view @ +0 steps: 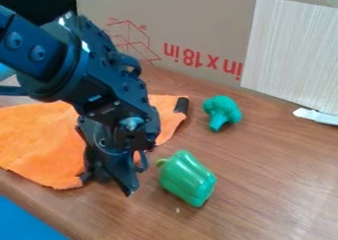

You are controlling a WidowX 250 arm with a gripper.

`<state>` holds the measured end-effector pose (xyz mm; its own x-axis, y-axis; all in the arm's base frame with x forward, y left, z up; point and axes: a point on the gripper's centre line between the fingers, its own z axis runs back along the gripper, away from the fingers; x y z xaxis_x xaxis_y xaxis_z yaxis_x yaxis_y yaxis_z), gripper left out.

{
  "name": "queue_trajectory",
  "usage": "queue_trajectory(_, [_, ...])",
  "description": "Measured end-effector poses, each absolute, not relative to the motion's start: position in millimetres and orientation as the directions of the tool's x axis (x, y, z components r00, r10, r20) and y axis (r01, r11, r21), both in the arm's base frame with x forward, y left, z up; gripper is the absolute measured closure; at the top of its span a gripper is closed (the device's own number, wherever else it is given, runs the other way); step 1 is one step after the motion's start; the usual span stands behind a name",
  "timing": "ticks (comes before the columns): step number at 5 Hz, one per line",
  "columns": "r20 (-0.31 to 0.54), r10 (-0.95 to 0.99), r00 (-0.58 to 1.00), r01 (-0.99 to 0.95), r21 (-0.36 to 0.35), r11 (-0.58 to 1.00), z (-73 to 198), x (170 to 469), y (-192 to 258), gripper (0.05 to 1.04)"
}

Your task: Unfold the cloth from bottom right to top left

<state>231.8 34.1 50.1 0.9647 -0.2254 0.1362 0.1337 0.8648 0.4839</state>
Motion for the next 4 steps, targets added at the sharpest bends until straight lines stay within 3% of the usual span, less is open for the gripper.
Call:
queue_trajectory(1, [0.141, -0.224, 0.964, 0.139, 0.453, 0.881, 57.3, 227.4, 35.6, 1.016])
queue_trajectory(3, [0.108, -0.192, 0.976, 0.128, 0.428, 0.895, 100.1, 228.7, 52.9, 1.029])
queue_trajectory(4, [0.06, -0.195, 0.979, 0.148, 0.451, 0.88, 117.6, 238.2, 60.9, 1.029])
